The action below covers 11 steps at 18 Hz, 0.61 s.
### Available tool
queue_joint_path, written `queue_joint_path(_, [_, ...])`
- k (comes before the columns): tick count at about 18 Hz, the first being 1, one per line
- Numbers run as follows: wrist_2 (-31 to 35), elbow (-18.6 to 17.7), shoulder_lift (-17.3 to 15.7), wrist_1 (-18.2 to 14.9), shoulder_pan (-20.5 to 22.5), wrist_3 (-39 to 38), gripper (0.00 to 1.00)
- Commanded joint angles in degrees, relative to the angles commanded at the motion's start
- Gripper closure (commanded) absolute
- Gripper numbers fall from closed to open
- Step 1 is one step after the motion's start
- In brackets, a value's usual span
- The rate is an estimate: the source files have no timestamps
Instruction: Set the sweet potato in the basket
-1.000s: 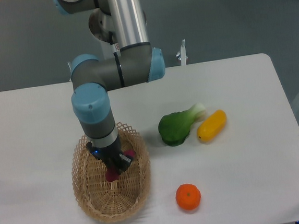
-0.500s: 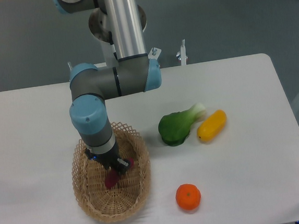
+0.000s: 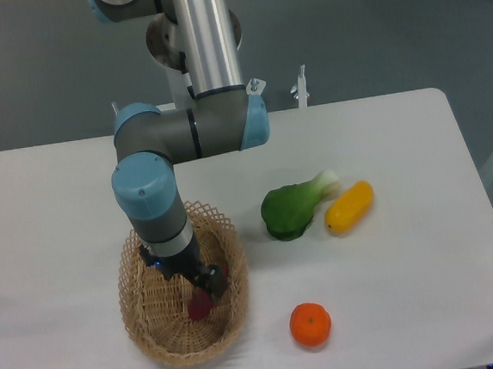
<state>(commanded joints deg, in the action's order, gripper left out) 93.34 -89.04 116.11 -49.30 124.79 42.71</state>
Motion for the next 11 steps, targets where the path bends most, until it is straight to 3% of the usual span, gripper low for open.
queue_joint_path(4, [-0.5,1.0,-2.8,-0.7,5.1,5.0,0.00])
queue_joint_path(11, [-4.8,2.1,-6.7,-8.0,14.7,15.7,0.00])
